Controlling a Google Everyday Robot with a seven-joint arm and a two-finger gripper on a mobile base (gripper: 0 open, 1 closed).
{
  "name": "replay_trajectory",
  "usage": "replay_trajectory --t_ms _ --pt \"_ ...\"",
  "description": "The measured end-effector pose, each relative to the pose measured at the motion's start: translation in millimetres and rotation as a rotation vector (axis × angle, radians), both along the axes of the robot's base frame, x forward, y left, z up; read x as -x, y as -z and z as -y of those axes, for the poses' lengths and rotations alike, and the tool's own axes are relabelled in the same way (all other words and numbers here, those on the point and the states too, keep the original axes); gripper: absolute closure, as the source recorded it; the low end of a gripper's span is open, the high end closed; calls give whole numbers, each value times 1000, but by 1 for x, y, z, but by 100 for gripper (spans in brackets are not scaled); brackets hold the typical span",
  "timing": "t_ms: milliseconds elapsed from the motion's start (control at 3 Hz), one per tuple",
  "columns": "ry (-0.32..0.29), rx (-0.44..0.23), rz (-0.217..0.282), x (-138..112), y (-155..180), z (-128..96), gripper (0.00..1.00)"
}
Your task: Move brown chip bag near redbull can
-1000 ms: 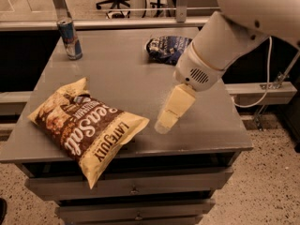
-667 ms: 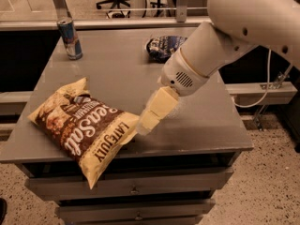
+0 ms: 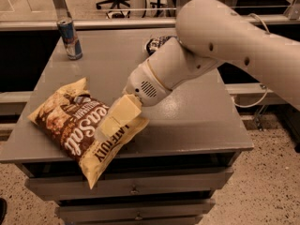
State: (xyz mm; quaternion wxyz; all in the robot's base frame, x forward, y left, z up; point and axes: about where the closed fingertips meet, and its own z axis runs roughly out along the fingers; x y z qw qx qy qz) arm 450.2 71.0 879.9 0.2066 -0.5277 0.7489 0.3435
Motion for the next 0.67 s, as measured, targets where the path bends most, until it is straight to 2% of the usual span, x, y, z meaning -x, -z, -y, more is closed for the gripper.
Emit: replay_trajectory --t_ms 333,667 --pt "1 -4 12 4 7 -15 24" --pt "22 0 34 -2 6 -11 55"
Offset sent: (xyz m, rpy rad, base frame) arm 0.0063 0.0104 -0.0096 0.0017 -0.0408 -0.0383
